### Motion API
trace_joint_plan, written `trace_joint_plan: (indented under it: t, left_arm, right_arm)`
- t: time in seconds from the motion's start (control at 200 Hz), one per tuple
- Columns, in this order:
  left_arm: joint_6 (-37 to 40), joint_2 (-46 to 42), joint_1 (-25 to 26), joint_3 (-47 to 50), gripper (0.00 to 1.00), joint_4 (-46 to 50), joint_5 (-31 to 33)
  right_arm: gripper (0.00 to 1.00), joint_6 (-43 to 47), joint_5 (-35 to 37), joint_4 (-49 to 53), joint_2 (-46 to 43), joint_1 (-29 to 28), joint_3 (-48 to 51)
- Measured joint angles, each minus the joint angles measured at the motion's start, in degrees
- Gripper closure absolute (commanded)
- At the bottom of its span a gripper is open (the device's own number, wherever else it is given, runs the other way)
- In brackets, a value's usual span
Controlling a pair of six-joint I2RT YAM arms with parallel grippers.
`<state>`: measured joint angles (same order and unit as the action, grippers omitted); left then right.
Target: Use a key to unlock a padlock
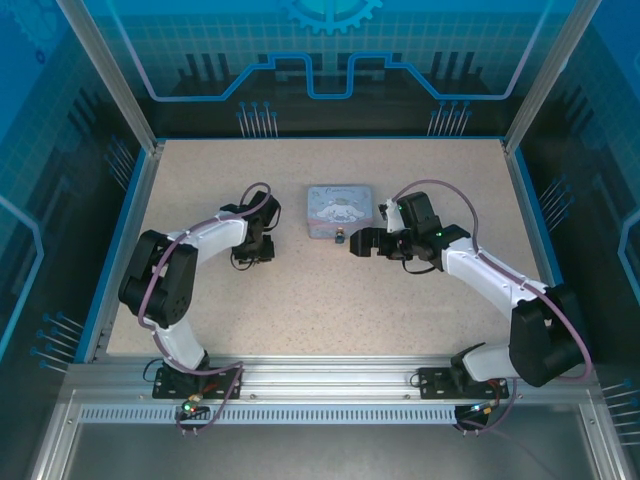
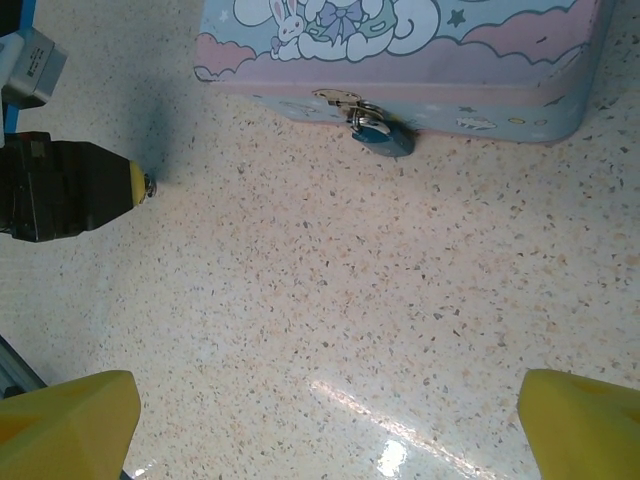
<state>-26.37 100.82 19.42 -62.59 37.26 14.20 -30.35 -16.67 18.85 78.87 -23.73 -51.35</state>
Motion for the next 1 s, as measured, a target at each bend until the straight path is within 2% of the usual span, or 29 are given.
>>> trace_joint_plan:
  t: [0.24, 0.34, 0.465, 0.625, 0.76, 1.0]
  left_arm:
    - [1.3, 1.7, 0.0, 0.0, 0.71, -0.3, 0.2]
    - [1.5, 2.8, 0.1, -0.1, 0.80, -0.5, 0.4]
    - [2.0, 2.7, 0.3, -0.1, 1.00, -1.3, 0.9]
    - [2.5, 2.2, 0.7, -0.2, 1.00, -1.5, 0.9]
    - [2.5, -1.4, 2.6, -0.3, 1.00, -0.6, -1.7]
    - [2.4, -9.6, 10.9, -3.8, 1.00, 0.1, -7.3]
  right_arm:
    - [0.02, 0.0, 0.2, 0.0, 0.0, 0.0, 0.0]
    - [0.02, 0.0, 0.2, 0.0, 0.0, 0.0, 0.0]
    - [0.02, 0.0, 0.2, 0.2, 0.0, 0.0, 0.0]
    - [0.02, 0.0, 0.4, 0.4, 0.0, 0.0, 0.0]
    - [0.02, 0.4, 1.0, 1.0, -0.2, 0.0, 0.0]
    - [0.00, 0.4, 1.5, 1.1, -1.0, 0.0, 1.3]
